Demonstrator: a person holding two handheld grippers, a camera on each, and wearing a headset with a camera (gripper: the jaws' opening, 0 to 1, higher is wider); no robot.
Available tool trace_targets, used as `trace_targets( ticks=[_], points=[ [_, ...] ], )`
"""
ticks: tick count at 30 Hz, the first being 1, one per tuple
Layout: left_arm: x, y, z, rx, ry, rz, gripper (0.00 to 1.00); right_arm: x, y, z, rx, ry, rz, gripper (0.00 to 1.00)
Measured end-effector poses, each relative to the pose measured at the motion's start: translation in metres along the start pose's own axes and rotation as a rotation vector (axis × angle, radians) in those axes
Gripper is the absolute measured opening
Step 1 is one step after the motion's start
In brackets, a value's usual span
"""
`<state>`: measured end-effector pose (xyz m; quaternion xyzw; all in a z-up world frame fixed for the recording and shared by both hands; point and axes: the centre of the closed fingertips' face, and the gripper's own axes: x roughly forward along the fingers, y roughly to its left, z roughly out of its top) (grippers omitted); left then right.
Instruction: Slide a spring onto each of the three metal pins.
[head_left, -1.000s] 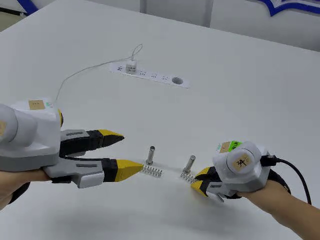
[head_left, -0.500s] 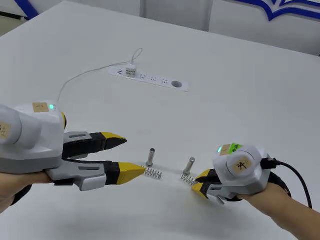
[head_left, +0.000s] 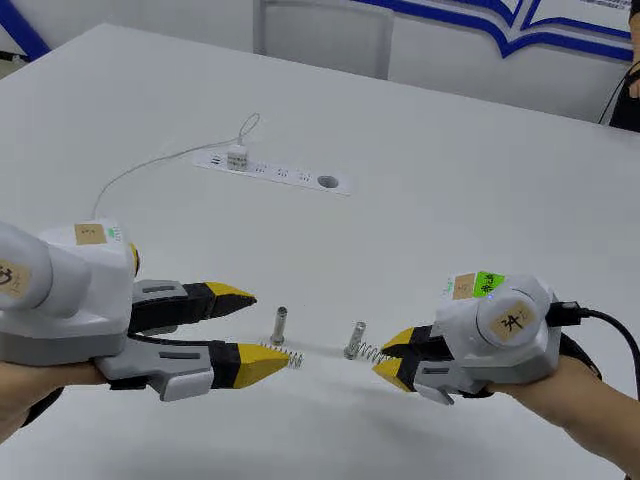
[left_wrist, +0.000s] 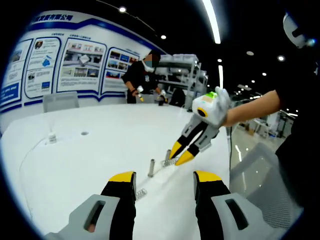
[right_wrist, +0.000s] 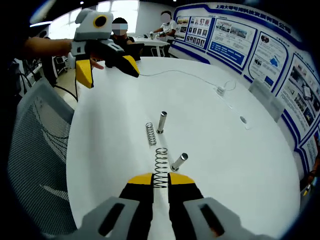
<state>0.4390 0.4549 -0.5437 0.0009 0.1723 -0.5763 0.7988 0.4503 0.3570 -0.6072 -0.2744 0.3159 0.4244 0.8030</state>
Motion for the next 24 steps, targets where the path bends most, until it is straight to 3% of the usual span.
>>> trace_targets(
  ticks=[11,24],
  points=[
    [0.021,-0.028,-0.003,0.062,0.049,-0.093,0.45,-0.023,0.029,0.027,-0.160,-0.034,0.021,0.11],
    [0.029,-0.039,-0.003,0.100,0.077,-0.141,0.39,-0.030,0.050,0.048,-0.281,-0.081,0.053,0.11]
  ],
)
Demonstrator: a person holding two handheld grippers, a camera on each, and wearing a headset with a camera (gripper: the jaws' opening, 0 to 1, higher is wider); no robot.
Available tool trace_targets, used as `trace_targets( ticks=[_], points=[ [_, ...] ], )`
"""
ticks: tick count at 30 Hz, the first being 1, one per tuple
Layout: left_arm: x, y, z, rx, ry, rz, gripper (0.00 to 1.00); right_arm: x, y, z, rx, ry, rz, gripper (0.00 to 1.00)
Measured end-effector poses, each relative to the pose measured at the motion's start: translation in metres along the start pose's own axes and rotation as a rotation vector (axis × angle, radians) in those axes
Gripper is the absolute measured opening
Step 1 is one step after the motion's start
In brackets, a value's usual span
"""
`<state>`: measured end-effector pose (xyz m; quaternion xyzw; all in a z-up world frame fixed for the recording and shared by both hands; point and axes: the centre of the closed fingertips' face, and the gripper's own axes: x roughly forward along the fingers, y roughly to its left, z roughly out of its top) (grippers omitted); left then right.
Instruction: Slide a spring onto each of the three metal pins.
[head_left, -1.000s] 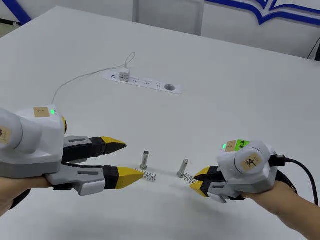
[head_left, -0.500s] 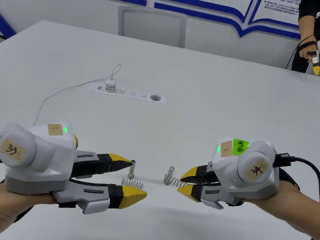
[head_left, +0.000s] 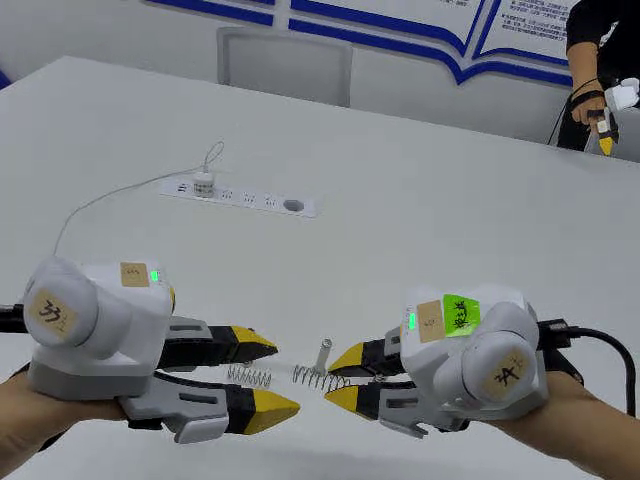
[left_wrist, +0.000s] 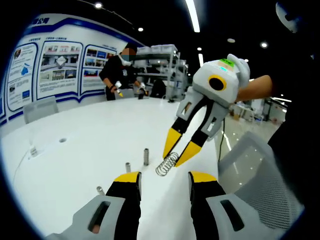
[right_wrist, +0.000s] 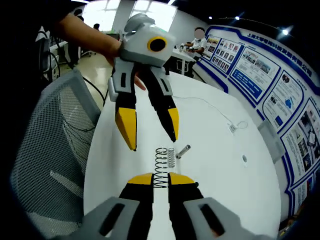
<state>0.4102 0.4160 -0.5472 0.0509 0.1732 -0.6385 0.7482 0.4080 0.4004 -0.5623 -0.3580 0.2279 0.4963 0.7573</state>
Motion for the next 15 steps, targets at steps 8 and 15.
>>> trace_targets(
  ticks=[8,15],
  points=[
    [0.004,-0.007,0.000,0.024,0.015,-0.025,0.35,0.000,0.008,0.017,-0.090,-0.032,0.022,0.11],
    [0.006,-0.012,-0.002,0.057,0.036,-0.046,0.29,0.001,0.011,0.021,-0.147,-0.015,0.030,0.11]
  ],
)
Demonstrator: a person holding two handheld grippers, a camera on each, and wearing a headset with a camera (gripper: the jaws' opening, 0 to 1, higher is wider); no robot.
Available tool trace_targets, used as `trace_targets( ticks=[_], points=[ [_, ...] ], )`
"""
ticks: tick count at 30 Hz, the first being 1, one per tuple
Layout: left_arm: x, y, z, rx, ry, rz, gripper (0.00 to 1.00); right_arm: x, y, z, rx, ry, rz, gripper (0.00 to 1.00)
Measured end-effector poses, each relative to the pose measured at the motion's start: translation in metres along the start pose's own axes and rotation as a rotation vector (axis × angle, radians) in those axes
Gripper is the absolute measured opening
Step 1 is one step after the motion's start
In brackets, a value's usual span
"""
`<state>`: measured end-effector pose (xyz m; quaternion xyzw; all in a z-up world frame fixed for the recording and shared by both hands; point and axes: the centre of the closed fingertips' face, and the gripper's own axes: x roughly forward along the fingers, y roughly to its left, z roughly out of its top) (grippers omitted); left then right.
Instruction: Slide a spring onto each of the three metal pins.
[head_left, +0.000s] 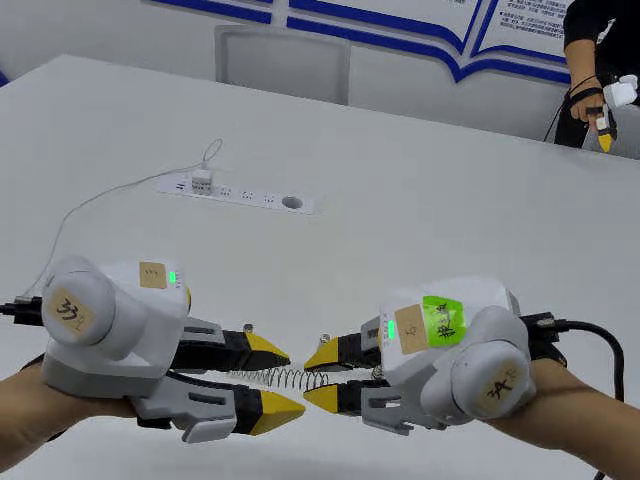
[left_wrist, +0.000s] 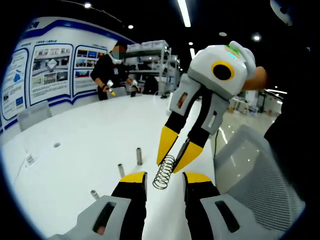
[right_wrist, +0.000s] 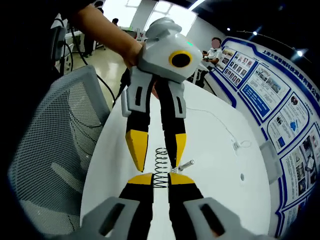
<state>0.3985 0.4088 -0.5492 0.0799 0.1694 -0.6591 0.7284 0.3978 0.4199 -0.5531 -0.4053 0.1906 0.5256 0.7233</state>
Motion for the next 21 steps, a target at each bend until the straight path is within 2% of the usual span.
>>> trace_targets(
  ticks=[16,21],
  points=[
    [-0.0011,-0.0015,0.0004,0.028,0.002,0.004,0.15,-0.0012,0.0033,-0.0002,-0.023,0.013,0.010,0.11],
    [-0.0006,-0.0037,0.0009,0.093,0.000,0.005,0.14,-0.0015,0.0038,-0.0013,-0.029,0.020,0.014,0.11]
  ],
)
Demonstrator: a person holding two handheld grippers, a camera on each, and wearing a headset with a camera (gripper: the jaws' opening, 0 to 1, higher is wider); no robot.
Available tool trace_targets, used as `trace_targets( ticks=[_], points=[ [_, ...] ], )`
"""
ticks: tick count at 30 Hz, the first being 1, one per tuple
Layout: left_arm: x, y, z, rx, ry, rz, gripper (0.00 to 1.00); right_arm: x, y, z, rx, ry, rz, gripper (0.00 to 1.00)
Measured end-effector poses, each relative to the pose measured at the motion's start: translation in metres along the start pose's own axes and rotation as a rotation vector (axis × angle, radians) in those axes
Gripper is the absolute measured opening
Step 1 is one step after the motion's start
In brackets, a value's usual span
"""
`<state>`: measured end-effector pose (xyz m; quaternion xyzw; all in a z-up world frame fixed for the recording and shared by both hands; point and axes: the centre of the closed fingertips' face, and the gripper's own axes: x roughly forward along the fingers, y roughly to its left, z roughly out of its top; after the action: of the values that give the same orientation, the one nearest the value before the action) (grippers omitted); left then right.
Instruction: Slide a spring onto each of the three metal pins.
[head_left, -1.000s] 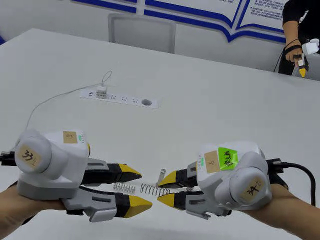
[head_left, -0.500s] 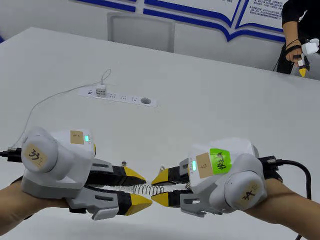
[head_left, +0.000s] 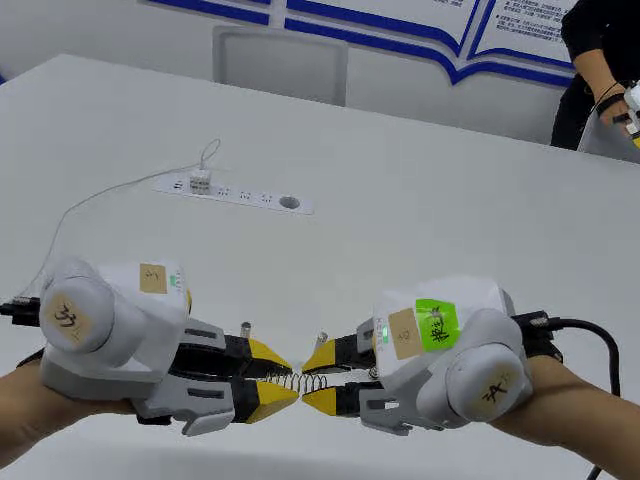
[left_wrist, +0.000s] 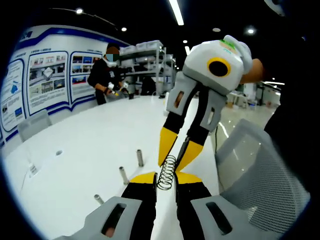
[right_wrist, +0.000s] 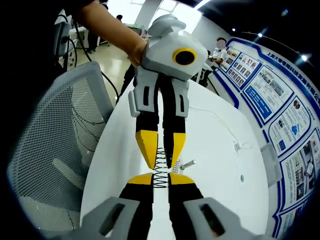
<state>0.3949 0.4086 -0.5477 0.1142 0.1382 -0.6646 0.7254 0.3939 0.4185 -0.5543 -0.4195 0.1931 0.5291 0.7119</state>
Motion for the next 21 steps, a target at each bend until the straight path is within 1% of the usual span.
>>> trace_targets(
  ticks=[4,8,10,12,15,16,17,19,20,21],
  points=[
    [-0.001,0.000,-0.001,0.007,-0.007,-0.009,0.12,-0.001,0.000,0.001,-0.007,-0.004,0.001,0.11],
    [-0.001,0.001,-0.001,0.030,-0.008,0.001,0.10,-0.001,-0.003,0.002,-0.044,0.005,-0.012,0.11],
    [-0.001,0.003,0.000,0.030,-0.010,0.011,0.10,-0.001,-0.005,0.003,-0.044,0.001,-0.017,0.11],
    [-0.002,0.006,0.000,0.026,-0.015,0.018,0.10,-0.002,-0.008,0.004,-0.031,-0.013,-0.026,0.11],
    [-0.005,0.008,0.001,0.025,-0.021,0.023,0.10,-0.004,-0.011,0.004,0.007,-0.030,-0.023,0.11],
    [-0.006,0.007,0.002,0.029,-0.024,0.023,0.10,-0.004,-0.011,0.006,0.023,-0.048,-0.018,0.12],
    [-0.006,0.007,0.002,0.034,-0.024,0.023,0.10,-0.004,-0.011,0.006,0.031,-0.054,-0.015,0.13],
    [-0.008,0.006,0.004,0.036,-0.029,0.021,0.10,-0.002,-0.012,0.003,0.034,-0.040,-0.018,0.15],
    [-0.008,0.006,0.005,0.033,-0.036,0.019,0.10,-0.002,-0.013,-0.002,0.013,-0.015,-0.028,0.15],
    [-0.009,0.006,0.007,0.035,-0.043,0.022,0.10,0.000,-0.013,-0.005,0.002,-0.002,-0.028,0.15]
  ],
)
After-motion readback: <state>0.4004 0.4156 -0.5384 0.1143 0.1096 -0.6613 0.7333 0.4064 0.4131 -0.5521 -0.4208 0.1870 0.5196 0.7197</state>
